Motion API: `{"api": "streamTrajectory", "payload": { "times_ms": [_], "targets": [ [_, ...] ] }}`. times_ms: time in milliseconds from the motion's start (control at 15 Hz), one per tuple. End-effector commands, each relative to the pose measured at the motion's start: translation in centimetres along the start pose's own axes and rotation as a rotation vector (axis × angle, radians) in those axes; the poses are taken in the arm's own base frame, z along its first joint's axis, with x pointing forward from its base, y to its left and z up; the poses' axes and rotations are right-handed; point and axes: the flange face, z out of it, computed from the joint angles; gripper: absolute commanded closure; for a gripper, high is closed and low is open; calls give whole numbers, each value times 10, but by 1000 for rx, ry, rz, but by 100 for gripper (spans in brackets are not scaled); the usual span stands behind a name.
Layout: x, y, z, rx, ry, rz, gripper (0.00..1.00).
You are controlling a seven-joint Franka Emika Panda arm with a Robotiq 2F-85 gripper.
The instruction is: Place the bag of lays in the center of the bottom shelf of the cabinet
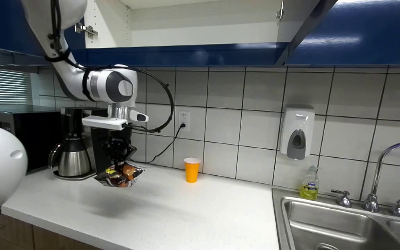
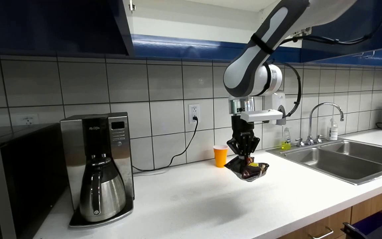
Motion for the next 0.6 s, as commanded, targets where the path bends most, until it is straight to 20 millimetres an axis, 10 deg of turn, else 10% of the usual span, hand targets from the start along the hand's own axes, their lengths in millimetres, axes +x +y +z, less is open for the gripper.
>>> {"api": "streamTrajectory", "payload": {
  "times_ms": [0,533],
  "targets": [
    [-41,-9,-52,-35,66,-12,100],
    [-109,-26,-203,-114,315,-48,100]
  ]
}}
